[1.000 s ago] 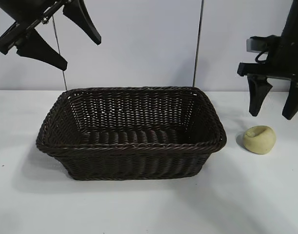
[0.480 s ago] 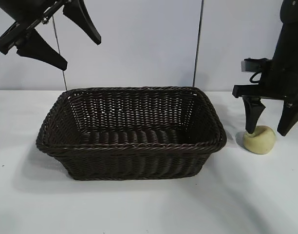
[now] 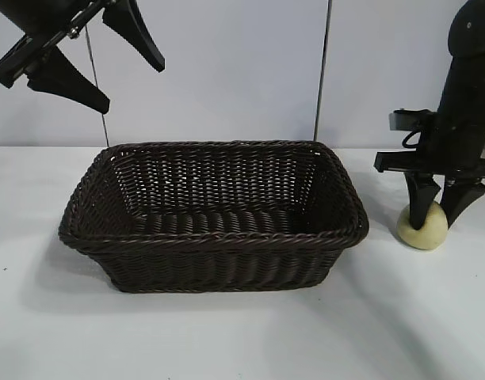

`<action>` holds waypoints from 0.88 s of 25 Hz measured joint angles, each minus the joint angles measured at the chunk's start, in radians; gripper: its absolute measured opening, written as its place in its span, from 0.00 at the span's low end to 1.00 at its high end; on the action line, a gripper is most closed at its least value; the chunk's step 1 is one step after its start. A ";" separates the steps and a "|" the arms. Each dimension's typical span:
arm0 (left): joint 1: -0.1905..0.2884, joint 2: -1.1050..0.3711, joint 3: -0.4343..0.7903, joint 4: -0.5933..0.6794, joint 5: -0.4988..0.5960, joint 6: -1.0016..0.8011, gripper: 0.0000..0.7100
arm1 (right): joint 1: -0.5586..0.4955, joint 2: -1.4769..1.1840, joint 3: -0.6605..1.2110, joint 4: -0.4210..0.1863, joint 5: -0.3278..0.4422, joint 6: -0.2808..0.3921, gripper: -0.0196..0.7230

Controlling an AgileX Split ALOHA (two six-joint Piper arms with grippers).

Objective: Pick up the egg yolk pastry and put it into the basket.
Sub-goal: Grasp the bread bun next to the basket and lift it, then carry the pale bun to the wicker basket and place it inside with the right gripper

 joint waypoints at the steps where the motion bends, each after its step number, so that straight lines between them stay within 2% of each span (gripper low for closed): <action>1: 0.000 0.000 0.000 0.000 0.000 0.000 0.75 | 0.000 -0.009 0.000 -0.001 0.000 0.000 0.30; 10: 0.000 0.000 0.000 0.000 0.000 0.000 0.75 | 0.000 -0.138 0.000 -0.004 0.006 0.000 0.29; 15: 0.000 0.000 0.000 0.000 0.000 0.000 0.75 | 0.000 -0.245 0.001 -0.003 0.034 0.000 0.29; 20: 0.000 0.000 0.000 0.000 0.000 0.000 0.75 | 0.000 -0.343 0.001 0.020 0.041 -0.005 0.29; 22: 0.000 0.000 0.000 0.000 0.000 0.000 0.75 | 0.000 -0.372 0.001 0.053 0.044 -0.022 0.29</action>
